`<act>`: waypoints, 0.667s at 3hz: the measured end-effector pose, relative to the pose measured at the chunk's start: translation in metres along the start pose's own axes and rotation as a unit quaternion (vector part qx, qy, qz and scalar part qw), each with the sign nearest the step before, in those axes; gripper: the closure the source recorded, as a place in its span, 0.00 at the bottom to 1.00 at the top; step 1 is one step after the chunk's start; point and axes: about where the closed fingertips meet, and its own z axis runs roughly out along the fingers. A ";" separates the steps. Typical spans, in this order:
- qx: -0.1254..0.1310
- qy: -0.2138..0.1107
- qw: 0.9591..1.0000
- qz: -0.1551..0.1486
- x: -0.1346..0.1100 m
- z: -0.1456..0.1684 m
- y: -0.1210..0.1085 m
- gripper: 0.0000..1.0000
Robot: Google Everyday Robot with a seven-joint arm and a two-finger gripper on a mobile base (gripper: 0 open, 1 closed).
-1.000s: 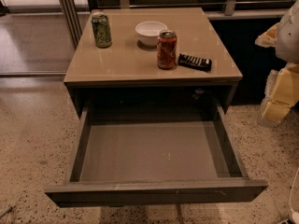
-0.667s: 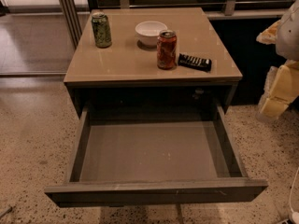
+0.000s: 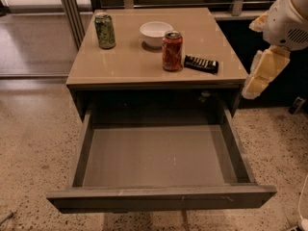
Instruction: Place coke can into top drawer
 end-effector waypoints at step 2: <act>0.015 -0.086 0.996 -0.023 -0.046 0.064 -0.079 0.00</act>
Offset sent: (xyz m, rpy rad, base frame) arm 0.1953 0.0626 -0.0330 0.2797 -0.1633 0.1634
